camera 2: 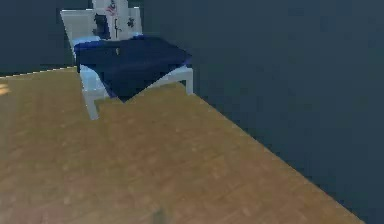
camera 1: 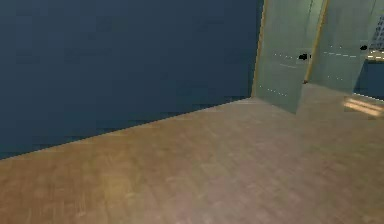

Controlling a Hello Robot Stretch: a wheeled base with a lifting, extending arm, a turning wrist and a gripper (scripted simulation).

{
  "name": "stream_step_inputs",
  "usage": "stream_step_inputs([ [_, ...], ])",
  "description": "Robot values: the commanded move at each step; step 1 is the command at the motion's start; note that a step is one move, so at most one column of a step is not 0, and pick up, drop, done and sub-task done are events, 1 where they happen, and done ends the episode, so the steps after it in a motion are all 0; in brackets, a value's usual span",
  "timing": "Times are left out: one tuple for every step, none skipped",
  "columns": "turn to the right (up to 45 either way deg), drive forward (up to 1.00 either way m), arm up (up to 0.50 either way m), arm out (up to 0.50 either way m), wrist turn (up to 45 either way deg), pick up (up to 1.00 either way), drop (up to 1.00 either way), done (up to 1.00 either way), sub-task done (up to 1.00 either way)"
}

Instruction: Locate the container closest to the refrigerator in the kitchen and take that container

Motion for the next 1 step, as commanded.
stream_step_inputs([
  [-45.0, 0.00, 0.00, 0.00, 0.0, 0.00, 0.00, 0.00, 0.00],
])
